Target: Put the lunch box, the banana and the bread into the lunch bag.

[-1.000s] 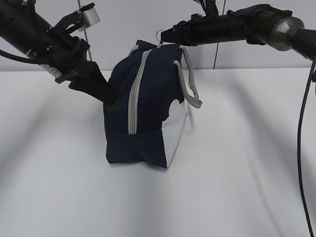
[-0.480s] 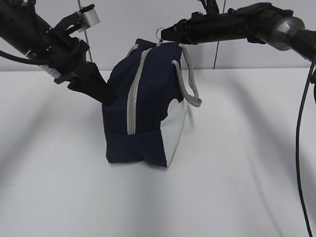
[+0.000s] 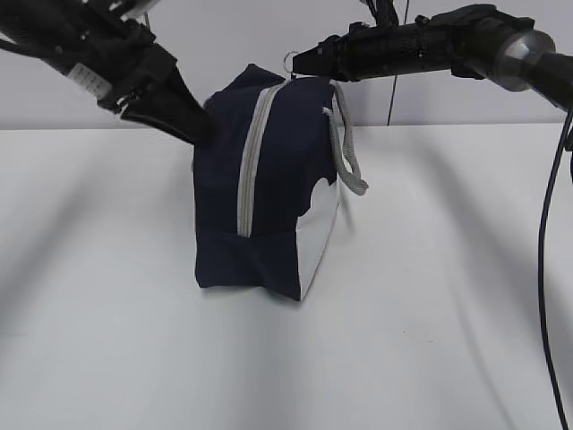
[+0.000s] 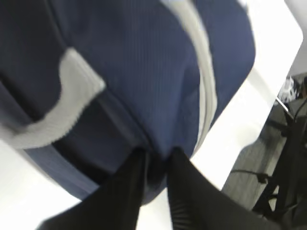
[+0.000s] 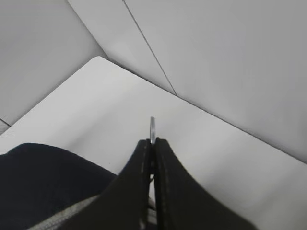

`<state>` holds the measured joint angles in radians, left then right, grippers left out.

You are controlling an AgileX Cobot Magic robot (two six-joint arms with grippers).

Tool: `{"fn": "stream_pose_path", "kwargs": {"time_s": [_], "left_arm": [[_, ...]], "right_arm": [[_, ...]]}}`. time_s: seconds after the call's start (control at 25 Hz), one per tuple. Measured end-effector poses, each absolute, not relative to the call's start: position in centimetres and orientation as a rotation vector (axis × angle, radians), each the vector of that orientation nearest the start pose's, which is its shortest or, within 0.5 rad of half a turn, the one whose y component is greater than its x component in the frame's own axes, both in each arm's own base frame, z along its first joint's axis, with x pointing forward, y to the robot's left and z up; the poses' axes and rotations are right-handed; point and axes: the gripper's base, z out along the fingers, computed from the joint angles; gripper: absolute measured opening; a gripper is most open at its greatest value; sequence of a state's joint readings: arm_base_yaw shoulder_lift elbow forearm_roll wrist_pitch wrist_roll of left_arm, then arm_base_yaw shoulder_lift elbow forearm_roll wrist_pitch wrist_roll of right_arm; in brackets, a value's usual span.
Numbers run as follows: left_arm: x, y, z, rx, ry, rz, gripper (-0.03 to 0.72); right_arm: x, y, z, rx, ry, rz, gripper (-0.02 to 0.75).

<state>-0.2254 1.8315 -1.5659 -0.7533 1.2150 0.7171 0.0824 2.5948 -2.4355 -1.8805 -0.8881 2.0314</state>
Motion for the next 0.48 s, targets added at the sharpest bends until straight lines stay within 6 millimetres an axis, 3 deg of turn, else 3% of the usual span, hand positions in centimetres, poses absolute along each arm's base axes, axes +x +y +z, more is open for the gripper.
{"fn": "stream_pose_path", "kwargs": {"time_s": [0.2,0.32,0.48], "left_arm": [[36.6,-14.2,32.6,0.923,2.394,-0.895,0.265],[36.8,-14.3,33.9,0.899,2.349,-0.876,0.289],[38.5,-14.1,34.8,0.688,2.262,-0.796,0.295]], "right_arm": [[55.9,11.5,21.5,-0.62,1.864,0.907,-0.016],[55.8,11.6,21.5,-0.629,1.867,0.924,-0.016],[55.6,11.7,21.5,-0.633,1.877,0.953,-0.016]]}}
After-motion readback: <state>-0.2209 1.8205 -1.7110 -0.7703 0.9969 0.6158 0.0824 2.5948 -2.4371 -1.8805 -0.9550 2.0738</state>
